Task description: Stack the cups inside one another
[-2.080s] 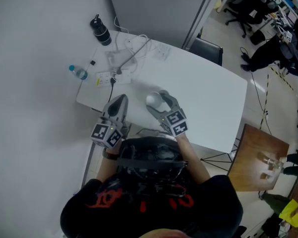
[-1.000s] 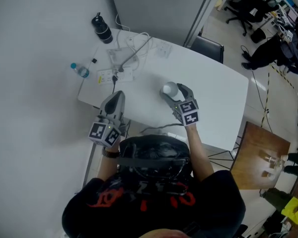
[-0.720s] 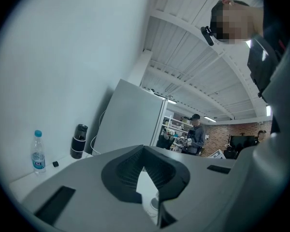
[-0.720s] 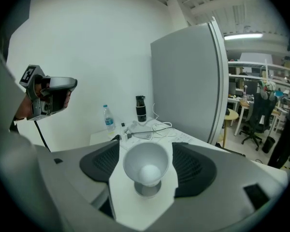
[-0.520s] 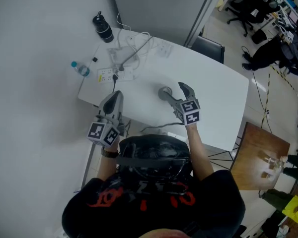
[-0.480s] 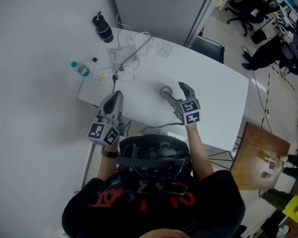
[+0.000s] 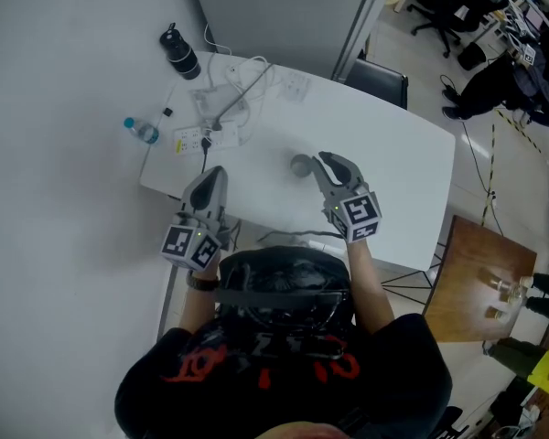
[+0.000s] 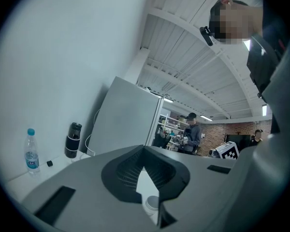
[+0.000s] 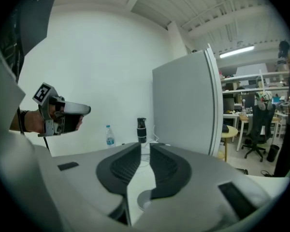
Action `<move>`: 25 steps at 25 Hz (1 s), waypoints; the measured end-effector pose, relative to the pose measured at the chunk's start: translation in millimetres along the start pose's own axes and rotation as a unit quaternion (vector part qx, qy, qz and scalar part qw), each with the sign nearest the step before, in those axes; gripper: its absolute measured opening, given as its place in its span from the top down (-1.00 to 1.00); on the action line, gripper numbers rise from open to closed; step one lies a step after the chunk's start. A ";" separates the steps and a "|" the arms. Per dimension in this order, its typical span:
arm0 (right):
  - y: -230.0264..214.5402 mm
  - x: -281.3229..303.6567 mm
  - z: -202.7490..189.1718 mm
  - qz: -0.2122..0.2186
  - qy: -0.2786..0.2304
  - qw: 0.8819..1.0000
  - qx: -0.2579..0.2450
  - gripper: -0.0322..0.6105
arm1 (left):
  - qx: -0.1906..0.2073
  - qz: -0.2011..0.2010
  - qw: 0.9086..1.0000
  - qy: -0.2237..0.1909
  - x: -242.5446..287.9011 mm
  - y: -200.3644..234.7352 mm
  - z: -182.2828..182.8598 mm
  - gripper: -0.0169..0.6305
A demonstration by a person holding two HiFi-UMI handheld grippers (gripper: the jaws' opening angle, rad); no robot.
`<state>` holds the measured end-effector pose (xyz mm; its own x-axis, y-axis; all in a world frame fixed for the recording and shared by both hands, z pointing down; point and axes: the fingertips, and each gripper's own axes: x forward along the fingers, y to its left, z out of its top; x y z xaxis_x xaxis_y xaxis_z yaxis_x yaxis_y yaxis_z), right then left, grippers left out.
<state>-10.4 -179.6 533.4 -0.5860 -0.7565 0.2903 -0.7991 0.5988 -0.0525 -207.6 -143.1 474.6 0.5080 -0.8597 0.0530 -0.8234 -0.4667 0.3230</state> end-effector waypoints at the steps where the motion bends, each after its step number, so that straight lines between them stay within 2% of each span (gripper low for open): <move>1: 0.5 -4.1 6.0 0.001 -0.011 1.000 0.001 0.84 | 0.001 -0.002 1.000 0.001 1.3 -1.8 -0.3 0.96; 5: 3.0 -16.7 27.4 0.011 -0.044 0.999 0.013 0.88 | 0.011 -0.010 1.000 0.005 6.9 -7.3 -0.3 0.96; 10: -3.4 -27.6 39.5 0.016 -0.059 0.998 0.025 0.88 | 0.019 -0.018 1.000 0.007 14.5 -14.0 1.4 0.96; 16: -15.8 -35.2 39.2 0.000 -0.051 0.998 0.043 0.88 | 0.024 -0.026 0.999 0.008 20.6 -19.7 2.9 0.96; 25: -16.6 -47.0 60.4 0.006 -0.071 0.997 0.023 0.89 | 0.022 -0.027 0.999 0.006 25.0 -26.7 7.1 0.96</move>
<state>22.3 -169.9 463.0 -0.6063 -0.7805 0.1522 -0.7951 0.5982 -0.0995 -174.7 -153.6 460.6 0.5541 -0.8311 0.0481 -0.8053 -0.5206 0.2836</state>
